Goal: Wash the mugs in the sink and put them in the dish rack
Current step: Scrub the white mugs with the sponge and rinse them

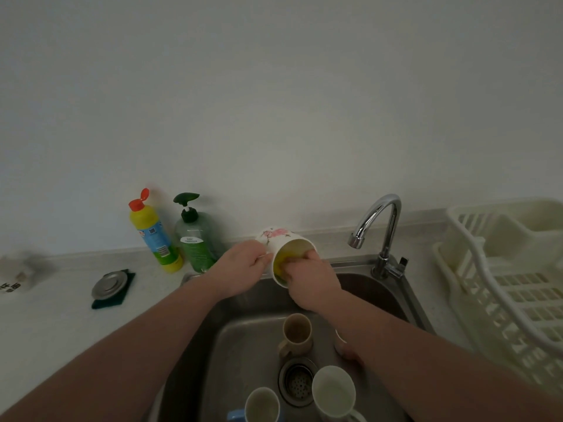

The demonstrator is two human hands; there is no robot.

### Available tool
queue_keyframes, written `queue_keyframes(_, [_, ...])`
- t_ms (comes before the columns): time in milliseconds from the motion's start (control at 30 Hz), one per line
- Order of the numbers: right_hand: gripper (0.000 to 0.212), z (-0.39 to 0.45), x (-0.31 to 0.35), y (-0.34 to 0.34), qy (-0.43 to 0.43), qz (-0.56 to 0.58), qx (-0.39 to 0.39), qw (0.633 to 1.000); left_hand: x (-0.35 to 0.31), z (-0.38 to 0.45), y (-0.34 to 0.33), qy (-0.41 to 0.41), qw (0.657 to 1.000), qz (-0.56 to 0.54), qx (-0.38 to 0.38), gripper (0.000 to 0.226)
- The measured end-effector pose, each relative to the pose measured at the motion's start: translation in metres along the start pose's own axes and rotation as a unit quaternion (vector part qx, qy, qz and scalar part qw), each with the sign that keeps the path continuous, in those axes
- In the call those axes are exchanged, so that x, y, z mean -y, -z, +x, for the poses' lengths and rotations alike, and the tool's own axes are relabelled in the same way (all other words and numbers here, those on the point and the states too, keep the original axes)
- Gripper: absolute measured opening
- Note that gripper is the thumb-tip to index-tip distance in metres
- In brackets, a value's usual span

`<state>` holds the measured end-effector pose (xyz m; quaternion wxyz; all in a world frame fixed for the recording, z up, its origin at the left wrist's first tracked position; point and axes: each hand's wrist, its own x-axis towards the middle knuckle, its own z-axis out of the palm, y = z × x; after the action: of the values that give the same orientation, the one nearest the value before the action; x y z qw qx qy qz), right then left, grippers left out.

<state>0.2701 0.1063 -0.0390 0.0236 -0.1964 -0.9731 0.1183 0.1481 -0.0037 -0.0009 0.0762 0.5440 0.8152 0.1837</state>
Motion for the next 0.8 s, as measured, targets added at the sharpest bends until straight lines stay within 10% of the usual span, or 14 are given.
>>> queue_keyframes(267, [0.035, -0.009, -0.02, 0.018, 0.123, -0.099, -0.004, 0.988, -0.004, -0.004, 0.01, 0.026, 0.999, -0.029, 0.033, 0.035])
queue_keyframes(467, [0.076, -0.018, -0.03, 0.021, 0.201, -0.172, 0.099, 0.959, -0.007, -0.003, 0.018, 0.074, 0.993, -0.05, 0.081, 0.035])
queue_keyframes(800, [0.048, -0.025, -0.023, 0.019, 0.189, -0.226, 0.009, 0.956, -0.022, 0.003, 0.043, 0.028, 0.995, -0.015, 0.097, 0.032])
